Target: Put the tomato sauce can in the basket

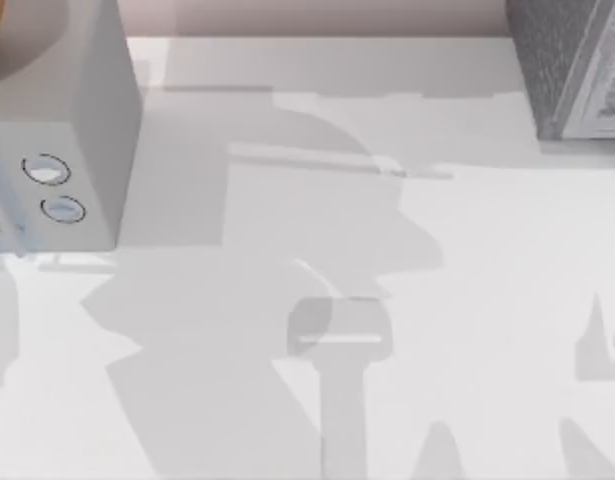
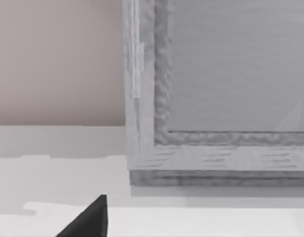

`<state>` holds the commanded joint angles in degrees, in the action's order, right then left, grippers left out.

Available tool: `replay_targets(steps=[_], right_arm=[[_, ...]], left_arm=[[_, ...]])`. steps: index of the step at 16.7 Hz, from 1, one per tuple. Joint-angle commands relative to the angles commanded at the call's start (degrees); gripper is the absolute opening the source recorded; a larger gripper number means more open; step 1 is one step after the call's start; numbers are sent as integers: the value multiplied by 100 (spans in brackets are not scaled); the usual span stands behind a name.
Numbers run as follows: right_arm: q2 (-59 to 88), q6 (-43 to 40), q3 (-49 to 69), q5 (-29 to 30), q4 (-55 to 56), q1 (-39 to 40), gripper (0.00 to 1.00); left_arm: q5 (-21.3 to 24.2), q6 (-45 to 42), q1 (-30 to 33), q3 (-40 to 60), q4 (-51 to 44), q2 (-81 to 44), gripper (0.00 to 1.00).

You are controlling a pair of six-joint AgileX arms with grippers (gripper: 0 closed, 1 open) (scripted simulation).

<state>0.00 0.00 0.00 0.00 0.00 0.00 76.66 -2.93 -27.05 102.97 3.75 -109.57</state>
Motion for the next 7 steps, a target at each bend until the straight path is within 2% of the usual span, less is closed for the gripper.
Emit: replay_targets(steps=[1, 2, 7], right_arm=[[0, 0, 0, 0, 0, 0, 100], [0, 0, 0, 0, 0, 0, 100], [0, 0, 0, 0, 0, 0, 100]], left_arm=[[0, 0, 0, 0, 0, 0, 98], [0, 0, 0, 0, 0, 0, 100], [0, 0, 0, 0, 0, 0, 100]])
